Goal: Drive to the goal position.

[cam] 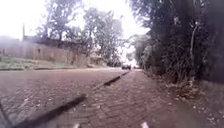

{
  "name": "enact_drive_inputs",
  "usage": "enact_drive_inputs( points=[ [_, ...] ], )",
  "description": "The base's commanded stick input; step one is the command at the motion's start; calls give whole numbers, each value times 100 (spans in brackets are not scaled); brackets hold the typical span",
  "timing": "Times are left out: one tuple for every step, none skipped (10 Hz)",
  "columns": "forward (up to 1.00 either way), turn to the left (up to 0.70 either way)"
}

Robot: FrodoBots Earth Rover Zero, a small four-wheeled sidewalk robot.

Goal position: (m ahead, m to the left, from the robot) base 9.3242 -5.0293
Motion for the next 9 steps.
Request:
enact_drive_inputs(
  points=[
    [50,-50],
    [50,-50],
    [50,-50],
    [50,-50],
    [50,-50],
    [50,-50],
    [50,-50],
    [50,-50],
    [50,-50]
  ],
)
